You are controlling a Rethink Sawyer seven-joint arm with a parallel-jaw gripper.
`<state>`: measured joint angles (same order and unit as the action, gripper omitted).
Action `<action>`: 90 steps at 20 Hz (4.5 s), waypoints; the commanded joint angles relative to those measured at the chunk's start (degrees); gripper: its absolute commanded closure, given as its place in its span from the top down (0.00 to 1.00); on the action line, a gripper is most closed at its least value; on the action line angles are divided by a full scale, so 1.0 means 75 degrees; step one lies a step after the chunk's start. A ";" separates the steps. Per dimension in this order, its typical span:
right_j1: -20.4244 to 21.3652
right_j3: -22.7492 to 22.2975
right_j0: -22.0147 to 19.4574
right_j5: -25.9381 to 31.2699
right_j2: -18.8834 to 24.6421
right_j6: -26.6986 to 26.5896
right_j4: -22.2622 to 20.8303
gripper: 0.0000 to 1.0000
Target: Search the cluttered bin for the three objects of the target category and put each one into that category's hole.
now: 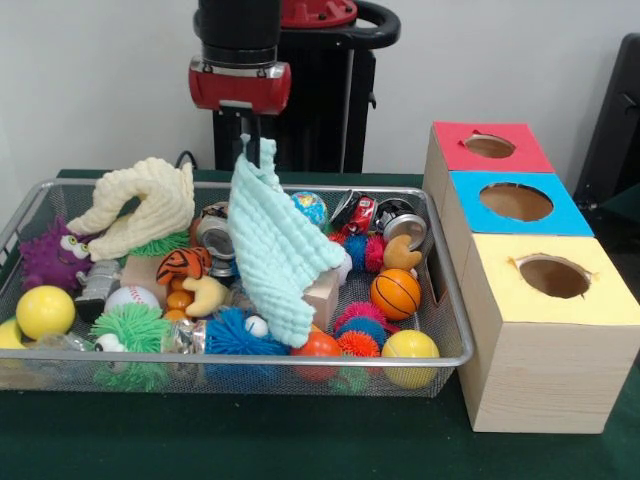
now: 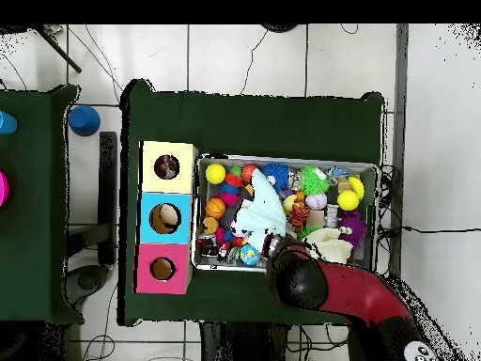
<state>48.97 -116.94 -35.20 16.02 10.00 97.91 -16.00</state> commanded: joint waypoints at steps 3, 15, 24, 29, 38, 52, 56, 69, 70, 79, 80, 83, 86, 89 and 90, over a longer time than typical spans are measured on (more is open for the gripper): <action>-0.0006 0.0052 -0.0637 0.0975 0.1056 -0.1119 -0.0801 0.00; 0.0667 -0.0131 -0.1591 0.1783 0.1682 -0.1712 -0.1185 0.00; 0.1114 -0.0403 -0.2291 0.2235 0.2267 -0.1940 -0.1303 0.00; 0.0938 -0.0375 -0.2676 0.2397 0.2551 -0.2069 -0.1569 0.00; -0.0064 -0.0326 -0.3422 0.1676 0.2699 -0.1892 -0.2796 0.00; -0.0046 -0.0467 -0.3967 0.2095 0.3100 -0.1801 -0.3434 0.00; 0.0270 -0.0588 -0.4298 0.2510 0.3395 -0.2149 -0.3246 0.00; 0.0567 -0.0599 -0.4952 0.3239 0.4164 -0.2532 -0.3164 0.00; 0.0559 -0.0589 -0.4976 0.3260 0.4207 -0.2519 -0.3177 0.00; 0.0394 -0.0501 -0.5214 0.3508 0.4548 -0.2654 -0.3392 0.00; 0.0383 -0.0513 -0.5216 0.3500 0.4573 -0.2629 -0.3417 0.00; 0.0289 -0.0588 -0.5201 0.3530 0.4636 -0.2583 -0.3490 0.00; 0.0160 -0.0601 -0.5191 0.3596 0.4700 -0.2626 -0.3558 0.00; 0.0030 -0.0603 -0.5158 0.3526 0.4715 -0.2544 -0.3684 0.00; 0.0016 -0.0614 -0.5139 0.3493 0.4712 -0.2491 -0.3723 0.00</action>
<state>51.88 -119.81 -73.91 36.29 41.65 96.91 -39.78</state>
